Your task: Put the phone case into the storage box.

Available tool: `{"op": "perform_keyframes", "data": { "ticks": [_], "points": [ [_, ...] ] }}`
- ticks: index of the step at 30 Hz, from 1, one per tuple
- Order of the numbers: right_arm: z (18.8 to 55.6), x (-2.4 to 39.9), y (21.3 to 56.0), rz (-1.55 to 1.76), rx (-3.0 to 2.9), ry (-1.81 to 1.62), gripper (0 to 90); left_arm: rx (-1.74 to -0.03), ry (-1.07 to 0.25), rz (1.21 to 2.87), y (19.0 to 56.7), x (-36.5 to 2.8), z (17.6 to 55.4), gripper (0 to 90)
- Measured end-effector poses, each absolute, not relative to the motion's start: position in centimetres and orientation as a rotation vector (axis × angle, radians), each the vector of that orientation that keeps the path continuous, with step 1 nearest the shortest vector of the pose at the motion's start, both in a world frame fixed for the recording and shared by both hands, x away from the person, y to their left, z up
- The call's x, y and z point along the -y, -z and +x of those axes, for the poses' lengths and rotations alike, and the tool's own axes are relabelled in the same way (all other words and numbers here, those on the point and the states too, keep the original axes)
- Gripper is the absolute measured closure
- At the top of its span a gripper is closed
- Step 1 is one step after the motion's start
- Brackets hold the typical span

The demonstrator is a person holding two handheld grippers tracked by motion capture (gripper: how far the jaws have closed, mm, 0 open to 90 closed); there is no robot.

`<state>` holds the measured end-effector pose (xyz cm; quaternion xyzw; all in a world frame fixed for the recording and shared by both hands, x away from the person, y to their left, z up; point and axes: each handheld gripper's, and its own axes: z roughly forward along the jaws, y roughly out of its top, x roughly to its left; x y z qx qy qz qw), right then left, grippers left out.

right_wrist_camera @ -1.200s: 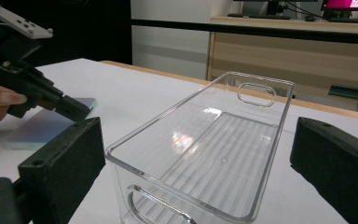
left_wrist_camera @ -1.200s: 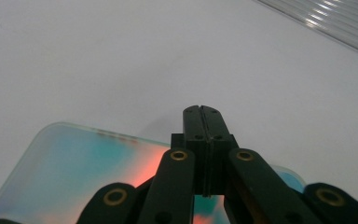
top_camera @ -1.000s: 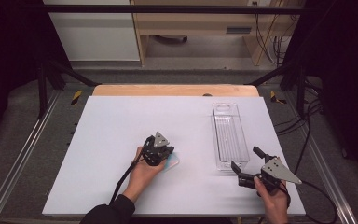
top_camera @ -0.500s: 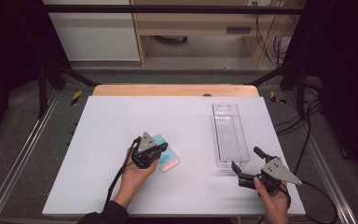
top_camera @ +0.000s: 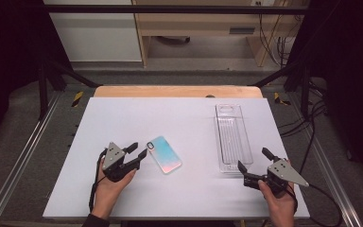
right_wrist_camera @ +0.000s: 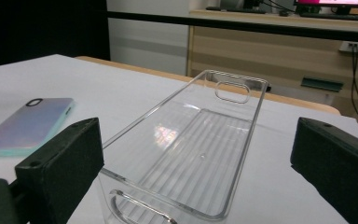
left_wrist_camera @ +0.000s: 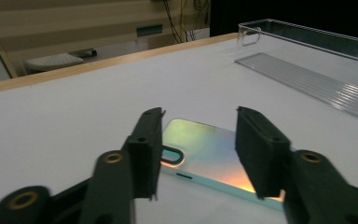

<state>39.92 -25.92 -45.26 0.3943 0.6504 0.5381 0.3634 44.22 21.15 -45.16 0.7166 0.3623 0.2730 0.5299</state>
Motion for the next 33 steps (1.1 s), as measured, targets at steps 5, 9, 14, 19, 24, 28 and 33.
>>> {"op": "perform_keyframes", "data": {
  "ticks": [5, 9, 14, 19, 24, 28, 33],
  "points": [
    [39.9, 25.4, 44.4, 1.014, -1.667, -1.344, 3.8, -0.889, -0.655, 1.658, 45.4, -23.5, 43.1, 23.8],
    [39.9, 24.3, 43.1, 0.987, -1.675, -1.317, 4.1, -0.907, -0.665, 1.643, 45.5, -25.0, 42.0, 12.4],
    [39.7, 22.4, 41.2, 0.991, -1.705, -1.335, 4.2, -0.916, -0.658, 1.611, 45.8, -26.2, 40.4, 6.5],
    [40.1, 20.1, 39.0, 0.964, -1.789, -1.341, 4.9, -0.897, -0.693, 1.587, 45.7, -26.7, 40.3, 4.0],
    [41.0, 18.1, 37.5, 0.956, -1.850, -1.335, 5.2, -0.893, -0.715, 1.564, 45.8, -27.4, 40.5, 3.1],
    [41.8, 15.9, 36.6, 0.948, -1.887, -1.311, 5.3, -0.912, -0.702, 1.565, 46.1, -27.9, 40.6, 3.1],
    [42.8, 13.0, 36.6, 0.904, -1.964, -1.270, 5.2, -0.908, -0.681, 1.576, 46.2, -28.0, 40.9, 3.1]
  ]
}}
